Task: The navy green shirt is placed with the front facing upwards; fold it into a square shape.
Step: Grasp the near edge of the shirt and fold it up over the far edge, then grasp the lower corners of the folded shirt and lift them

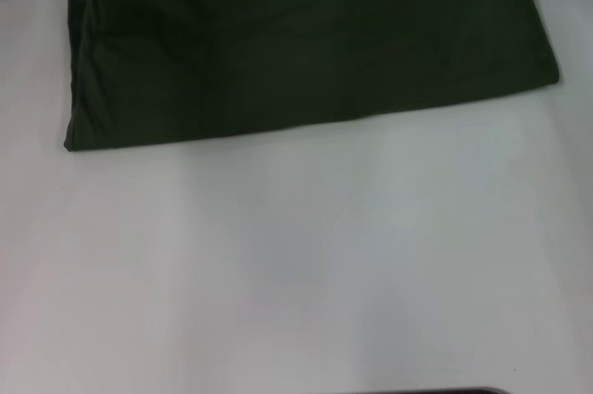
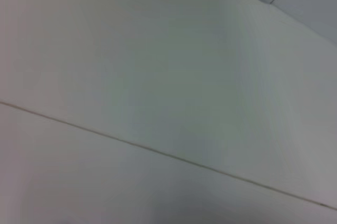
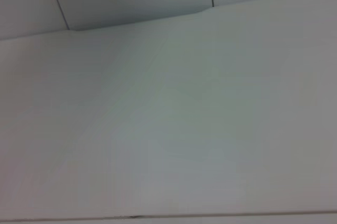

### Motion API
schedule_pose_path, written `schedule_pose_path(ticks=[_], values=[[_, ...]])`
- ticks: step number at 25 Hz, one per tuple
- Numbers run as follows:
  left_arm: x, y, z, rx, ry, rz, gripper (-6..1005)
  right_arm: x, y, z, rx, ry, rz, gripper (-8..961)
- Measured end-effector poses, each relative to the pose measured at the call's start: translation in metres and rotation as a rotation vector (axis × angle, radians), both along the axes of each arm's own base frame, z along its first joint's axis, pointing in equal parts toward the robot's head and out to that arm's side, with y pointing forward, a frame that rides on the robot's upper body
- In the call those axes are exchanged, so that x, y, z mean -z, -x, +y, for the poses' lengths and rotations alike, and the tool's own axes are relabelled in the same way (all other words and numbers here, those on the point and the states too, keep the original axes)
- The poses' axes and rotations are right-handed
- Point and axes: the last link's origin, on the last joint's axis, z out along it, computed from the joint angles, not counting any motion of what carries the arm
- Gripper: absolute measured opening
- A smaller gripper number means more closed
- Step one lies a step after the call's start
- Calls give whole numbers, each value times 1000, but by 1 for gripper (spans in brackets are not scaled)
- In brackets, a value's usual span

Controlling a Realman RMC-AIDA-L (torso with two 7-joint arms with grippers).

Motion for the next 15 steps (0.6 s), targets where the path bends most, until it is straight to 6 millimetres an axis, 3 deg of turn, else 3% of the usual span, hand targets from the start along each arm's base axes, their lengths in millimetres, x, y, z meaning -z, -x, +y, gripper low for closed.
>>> schedule_pose_path(ticks=[6, 8, 12, 15], values=[[4, 5, -3, -29, -25, -35, 45, 0, 1, 2, -14, 1, -35, 166], [6, 6, -4, -33, -24, -37, 113, 0, 3, 3, -22, 3, -52, 170], [7, 7, -5, -36, -22, -38, 248, 1, 4, 5, -23, 6, -57, 327], [8, 7, -5, -36, -18, -40, 453, -2, 5, 6, -24, 22, -51, 421]])
